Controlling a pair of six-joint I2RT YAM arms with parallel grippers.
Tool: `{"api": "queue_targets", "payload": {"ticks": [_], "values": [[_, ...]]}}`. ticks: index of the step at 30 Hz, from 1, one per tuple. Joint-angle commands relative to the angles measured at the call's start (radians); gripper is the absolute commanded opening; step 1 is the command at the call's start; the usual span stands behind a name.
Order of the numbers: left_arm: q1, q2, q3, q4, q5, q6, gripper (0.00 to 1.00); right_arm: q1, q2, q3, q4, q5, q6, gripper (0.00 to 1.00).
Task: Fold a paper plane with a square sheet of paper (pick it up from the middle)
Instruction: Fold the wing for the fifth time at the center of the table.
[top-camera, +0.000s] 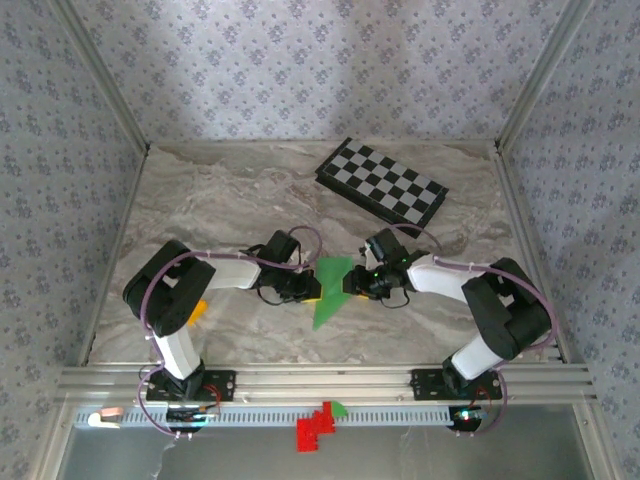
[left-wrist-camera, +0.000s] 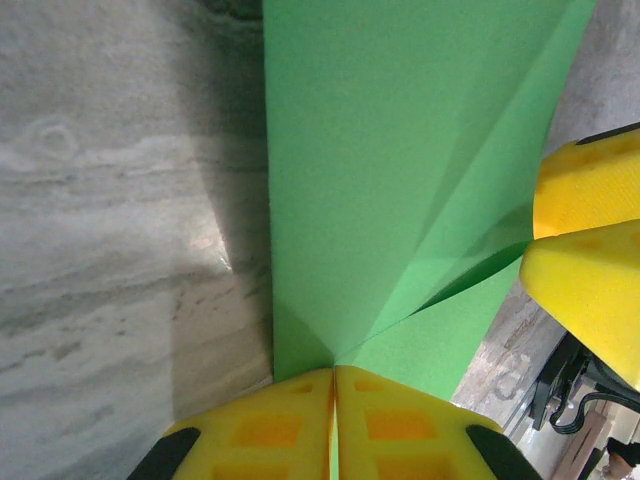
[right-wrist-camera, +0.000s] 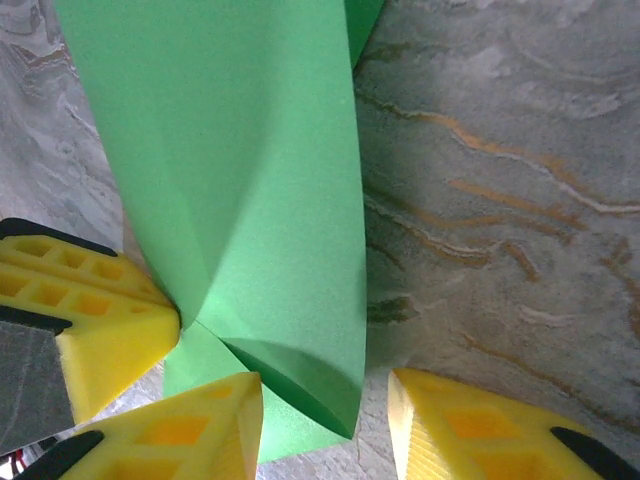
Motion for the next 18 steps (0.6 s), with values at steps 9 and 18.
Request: {"api": "queue_targets", "payload": {"ticks": [9,18], "values": [[-0.009,0.053,0.013,-0.034,-0.059,0.039,0.10,0.004,-0.009,0.013,0.030,-0.006,0.009,0.25],[-0.009,0.046,0.032,-0.059,-0.060,0.055,0.11,0.025,-0.032,-0.002,0.041,0.008,0.043,0.14]]}}
